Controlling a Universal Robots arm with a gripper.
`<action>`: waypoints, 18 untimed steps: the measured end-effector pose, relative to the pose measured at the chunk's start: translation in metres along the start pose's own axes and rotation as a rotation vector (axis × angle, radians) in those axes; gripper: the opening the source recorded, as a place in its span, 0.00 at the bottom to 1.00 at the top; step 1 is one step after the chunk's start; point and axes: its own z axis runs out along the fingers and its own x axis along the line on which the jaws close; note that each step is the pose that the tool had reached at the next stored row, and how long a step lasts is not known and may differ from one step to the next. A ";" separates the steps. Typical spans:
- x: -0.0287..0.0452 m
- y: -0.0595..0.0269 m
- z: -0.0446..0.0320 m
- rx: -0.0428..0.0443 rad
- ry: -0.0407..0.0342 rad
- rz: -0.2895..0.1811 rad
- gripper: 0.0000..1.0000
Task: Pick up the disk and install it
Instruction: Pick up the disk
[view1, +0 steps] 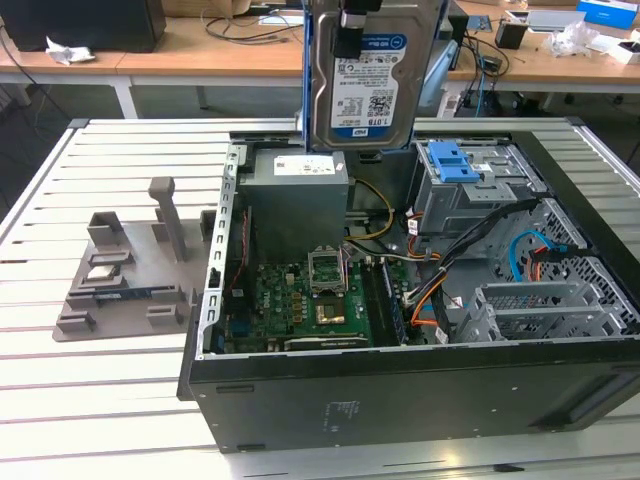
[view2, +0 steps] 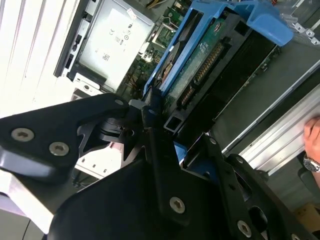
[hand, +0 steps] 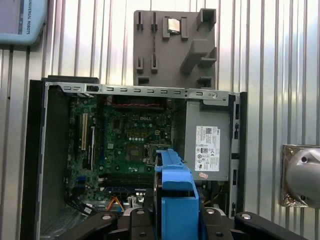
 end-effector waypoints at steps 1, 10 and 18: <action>0.0015 -0.0005 -0.0001 0.0000 0.0000 0.000 0.36; 0.0182 -0.0039 -0.0007 0.0000 0.0000 0.000 0.36; 0.0513 -0.0068 -0.0018 0.0000 0.0000 0.000 0.36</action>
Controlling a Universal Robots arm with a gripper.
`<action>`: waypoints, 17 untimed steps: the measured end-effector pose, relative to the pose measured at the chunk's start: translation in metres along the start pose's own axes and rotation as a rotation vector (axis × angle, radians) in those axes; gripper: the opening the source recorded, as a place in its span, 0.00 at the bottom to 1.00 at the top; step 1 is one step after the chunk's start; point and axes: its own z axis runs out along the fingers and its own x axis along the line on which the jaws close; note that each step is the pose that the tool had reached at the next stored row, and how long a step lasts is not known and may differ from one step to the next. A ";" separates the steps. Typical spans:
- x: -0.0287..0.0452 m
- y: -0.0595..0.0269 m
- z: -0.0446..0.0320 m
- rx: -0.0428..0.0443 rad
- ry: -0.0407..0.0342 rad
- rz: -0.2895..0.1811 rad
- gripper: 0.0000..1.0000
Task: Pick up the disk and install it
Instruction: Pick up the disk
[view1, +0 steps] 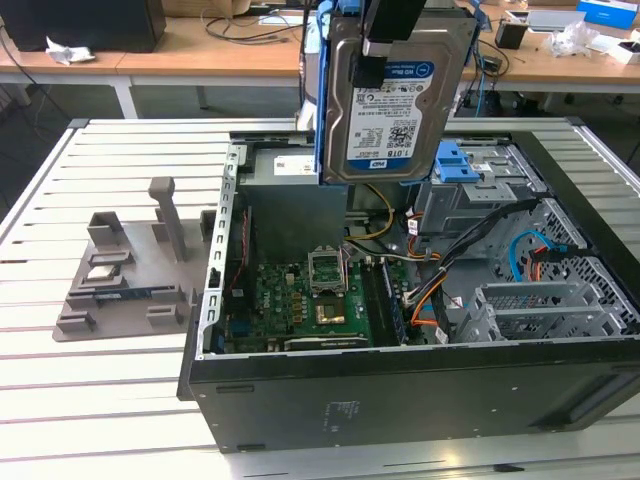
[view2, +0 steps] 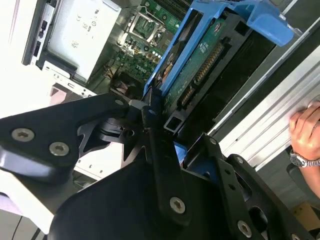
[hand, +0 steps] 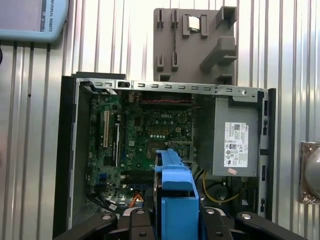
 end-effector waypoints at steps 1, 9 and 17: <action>0.0016 -0.0003 0.0000 0.0000 0.0000 0.000 0.36; 0.0105 -0.0016 -0.0003 0.0000 0.0000 0.000 0.36; 0.0232 -0.0034 -0.0006 0.0000 0.0001 0.000 0.36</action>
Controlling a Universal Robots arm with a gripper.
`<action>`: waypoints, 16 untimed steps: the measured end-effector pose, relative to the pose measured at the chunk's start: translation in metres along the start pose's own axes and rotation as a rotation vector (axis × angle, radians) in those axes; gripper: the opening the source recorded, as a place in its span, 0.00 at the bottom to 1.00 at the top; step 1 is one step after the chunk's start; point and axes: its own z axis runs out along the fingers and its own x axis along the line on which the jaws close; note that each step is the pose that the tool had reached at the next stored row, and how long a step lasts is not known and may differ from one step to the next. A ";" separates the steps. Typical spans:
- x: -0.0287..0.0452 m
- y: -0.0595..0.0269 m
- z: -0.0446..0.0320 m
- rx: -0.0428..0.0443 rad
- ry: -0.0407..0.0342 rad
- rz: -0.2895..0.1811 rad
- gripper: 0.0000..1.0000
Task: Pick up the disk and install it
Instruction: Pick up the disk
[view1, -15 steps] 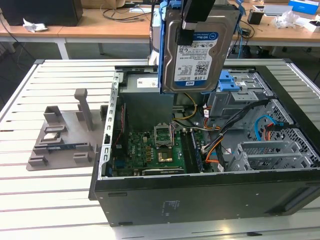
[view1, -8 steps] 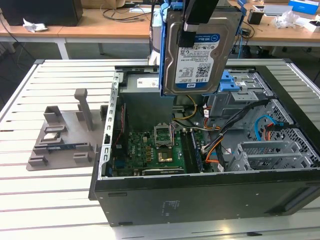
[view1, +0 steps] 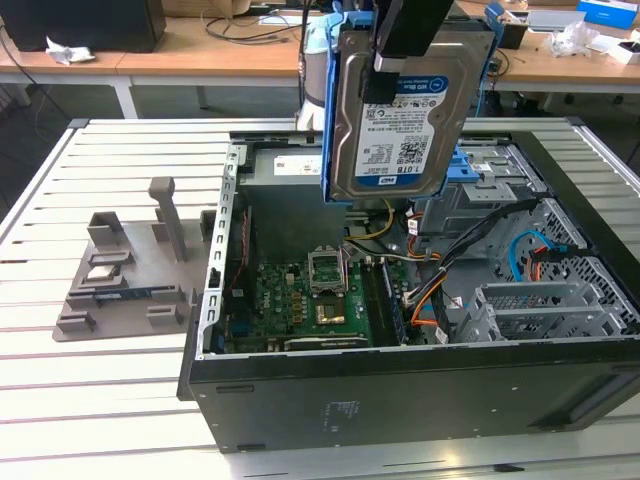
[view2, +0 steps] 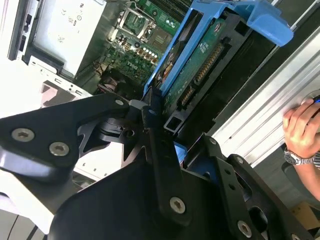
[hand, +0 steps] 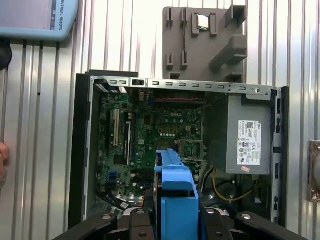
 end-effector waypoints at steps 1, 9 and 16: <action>0.0020 -0.0002 0.0000 0.0000 -0.0001 0.000 0.36; 0.0186 -0.0013 -0.0004 0.0000 0.0000 0.000 0.36; 0.0376 -0.0028 -0.0006 0.0000 0.0000 0.000 0.36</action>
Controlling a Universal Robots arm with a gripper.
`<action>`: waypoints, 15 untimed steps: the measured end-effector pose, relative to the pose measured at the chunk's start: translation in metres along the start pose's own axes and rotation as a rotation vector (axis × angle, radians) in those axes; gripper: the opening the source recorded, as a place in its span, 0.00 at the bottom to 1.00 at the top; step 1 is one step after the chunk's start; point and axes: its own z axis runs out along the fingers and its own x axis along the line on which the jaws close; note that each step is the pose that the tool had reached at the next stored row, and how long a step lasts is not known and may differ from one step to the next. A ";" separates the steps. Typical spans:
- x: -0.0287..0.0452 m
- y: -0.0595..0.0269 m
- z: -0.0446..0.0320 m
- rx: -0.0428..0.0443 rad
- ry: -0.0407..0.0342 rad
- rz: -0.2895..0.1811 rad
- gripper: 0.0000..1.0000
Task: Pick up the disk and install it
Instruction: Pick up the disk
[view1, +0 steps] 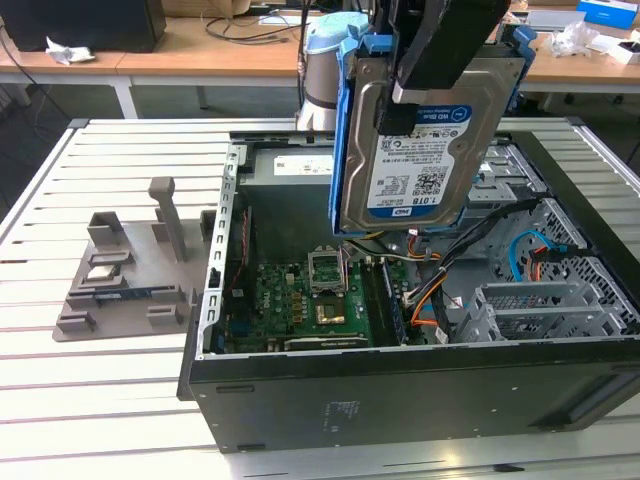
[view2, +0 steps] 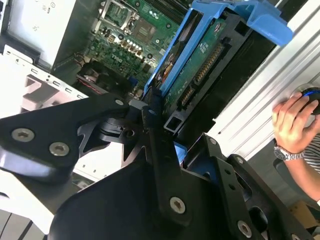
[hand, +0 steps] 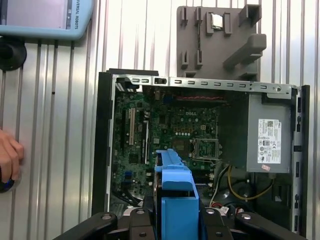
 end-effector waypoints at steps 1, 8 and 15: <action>0.0019 -0.0001 -0.0001 0.0000 0.0001 0.000 0.36; 0.0161 -0.0024 -0.0003 0.0000 0.0000 0.000 0.36; 0.0186 -0.0188 -0.0007 -0.0004 0.0000 0.000 0.36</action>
